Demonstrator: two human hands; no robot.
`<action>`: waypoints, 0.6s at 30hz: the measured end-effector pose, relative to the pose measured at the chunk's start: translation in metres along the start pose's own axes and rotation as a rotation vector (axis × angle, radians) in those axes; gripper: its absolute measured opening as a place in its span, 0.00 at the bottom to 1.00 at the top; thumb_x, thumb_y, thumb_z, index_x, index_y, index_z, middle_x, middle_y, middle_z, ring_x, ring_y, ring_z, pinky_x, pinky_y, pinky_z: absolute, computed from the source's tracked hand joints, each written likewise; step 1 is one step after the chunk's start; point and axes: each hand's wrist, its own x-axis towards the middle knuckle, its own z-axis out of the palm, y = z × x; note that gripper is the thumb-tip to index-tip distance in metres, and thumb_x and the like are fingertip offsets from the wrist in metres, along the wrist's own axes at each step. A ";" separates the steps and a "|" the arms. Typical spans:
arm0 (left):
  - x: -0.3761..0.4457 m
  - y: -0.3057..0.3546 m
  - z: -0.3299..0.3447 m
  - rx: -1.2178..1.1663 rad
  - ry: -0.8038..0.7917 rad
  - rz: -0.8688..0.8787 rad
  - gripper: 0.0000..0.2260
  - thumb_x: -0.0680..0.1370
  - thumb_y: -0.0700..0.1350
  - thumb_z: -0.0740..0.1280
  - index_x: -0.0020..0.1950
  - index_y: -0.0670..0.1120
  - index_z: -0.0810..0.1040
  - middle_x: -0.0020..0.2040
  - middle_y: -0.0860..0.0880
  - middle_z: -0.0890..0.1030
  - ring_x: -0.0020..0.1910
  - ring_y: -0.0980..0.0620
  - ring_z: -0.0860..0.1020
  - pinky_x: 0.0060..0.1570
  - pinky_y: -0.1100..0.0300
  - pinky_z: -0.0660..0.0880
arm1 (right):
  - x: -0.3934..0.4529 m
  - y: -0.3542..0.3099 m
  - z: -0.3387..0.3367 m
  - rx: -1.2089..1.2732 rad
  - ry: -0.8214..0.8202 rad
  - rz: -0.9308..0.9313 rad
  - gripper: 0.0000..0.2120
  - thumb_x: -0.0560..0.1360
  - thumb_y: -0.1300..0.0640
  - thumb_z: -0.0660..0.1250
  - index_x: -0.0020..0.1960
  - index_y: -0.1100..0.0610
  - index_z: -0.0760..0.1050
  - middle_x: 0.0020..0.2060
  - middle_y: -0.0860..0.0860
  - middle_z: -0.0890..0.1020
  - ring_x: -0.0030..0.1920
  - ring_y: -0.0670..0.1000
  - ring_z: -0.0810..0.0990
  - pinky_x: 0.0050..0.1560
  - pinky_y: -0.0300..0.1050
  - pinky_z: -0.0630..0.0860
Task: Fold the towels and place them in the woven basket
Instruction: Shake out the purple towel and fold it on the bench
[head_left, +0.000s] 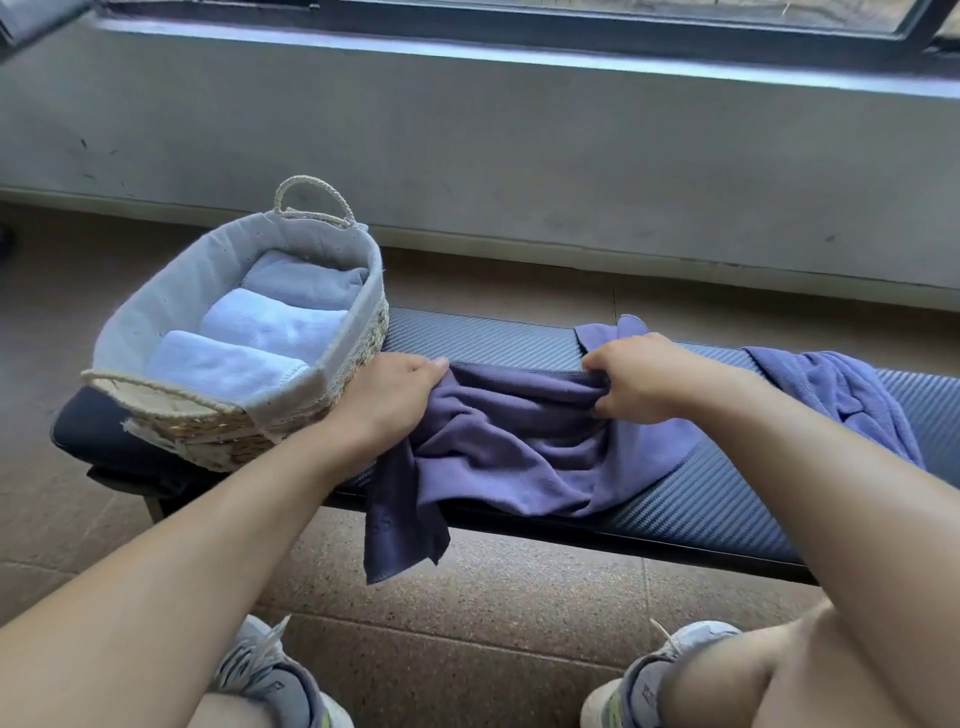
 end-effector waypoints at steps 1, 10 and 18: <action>-0.001 0.002 -0.002 -0.132 -0.061 -0.011 0.20 0.80 0.57 0.65 0.33 0.46 0.74 0.33 0.48 0.77 0.35 0.49 0.72 0.43 0.52 0.69 | 0.000 0.001 -0.001 -0.017 0.019 0.033 0.14 0.75 0.48 0.68 0.38 0.50 0.66 0.35 0.46 0.69 0.45 0.55 0.69 0.45 0.46 0.63; -0.010 0.012 -0.016 0.206 -0.393 0.117 0.25 0.66 0.60 0.80 0.30 0.47 0.68 0.26 0.52 0.66 0.29 0.55 0.63 0.31 0.59 0.59 | -0.008 0.012 -0.020 0.157 0.183 0.381 0.05 0.71 0.58 0.62 0.44 0.49 0.74 0.39 0.48 0.77 0.44 0.57 0.77 0.44 0.45 0.66; -0.001 0.002 -0.023 0.596 -0.338 0.062 0.25 0.74 0.59 0.72 0.28 0.46 0.67 0.24 0.52 0.68 0.29 0.49 0.67 0.33 0.56 0.64 | -0.002 0.018 -0.014 0.037 0.161 0.482 0.14 0.72 0.58 0.61 0.54 0.49 0.79 0.38 0.49 0.76 0.44 0.57 0.76 0.53 0.49 0.62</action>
